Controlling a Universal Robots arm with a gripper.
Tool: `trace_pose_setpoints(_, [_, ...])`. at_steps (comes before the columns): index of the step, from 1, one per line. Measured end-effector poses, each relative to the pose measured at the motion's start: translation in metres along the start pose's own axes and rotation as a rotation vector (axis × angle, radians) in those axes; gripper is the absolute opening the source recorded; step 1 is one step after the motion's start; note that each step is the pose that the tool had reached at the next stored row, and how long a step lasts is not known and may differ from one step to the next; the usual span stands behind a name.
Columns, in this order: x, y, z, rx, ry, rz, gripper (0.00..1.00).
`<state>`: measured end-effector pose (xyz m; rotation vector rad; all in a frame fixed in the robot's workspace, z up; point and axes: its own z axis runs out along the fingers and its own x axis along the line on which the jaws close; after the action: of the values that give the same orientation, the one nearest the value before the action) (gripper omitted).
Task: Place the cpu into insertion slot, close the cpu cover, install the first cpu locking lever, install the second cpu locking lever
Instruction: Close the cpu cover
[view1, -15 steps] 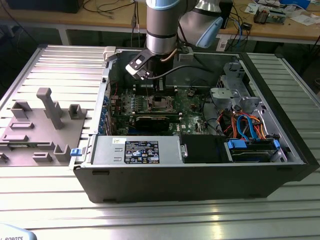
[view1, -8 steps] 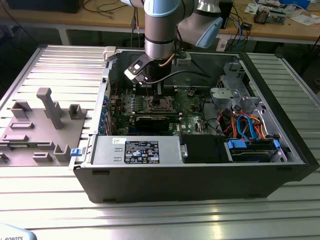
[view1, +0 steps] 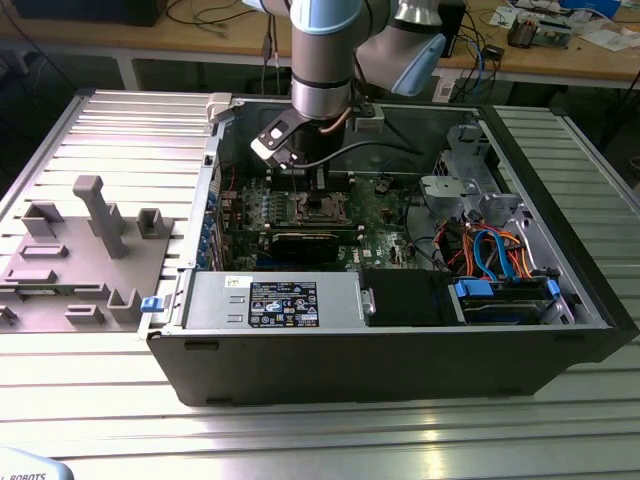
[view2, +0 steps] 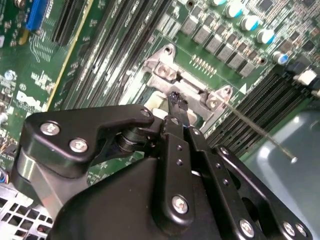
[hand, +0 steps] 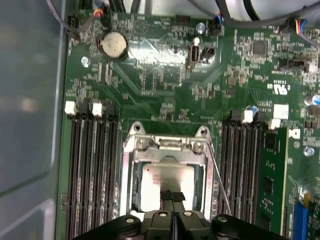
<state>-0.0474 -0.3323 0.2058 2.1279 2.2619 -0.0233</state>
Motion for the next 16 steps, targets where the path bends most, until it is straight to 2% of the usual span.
trace_pose_setpoints(3, [-0.0009,0.0070,-0.0041,0.0065,-0.0004,0.000,0.11])
trace_pose_setpoints(8, [-0.0015,0.0125,-0.0107,0.0098,0.0004,0.000,0.11])
trace_pose_setpoints(13, [-0.0021,0.0140,-0.0248,0.0102,0.0006,0.000,0.11])
trace_pose_setpoints(16, [-0.0023,0.0141,-0.0298,0.0103,0.0005,0.000,0.11])
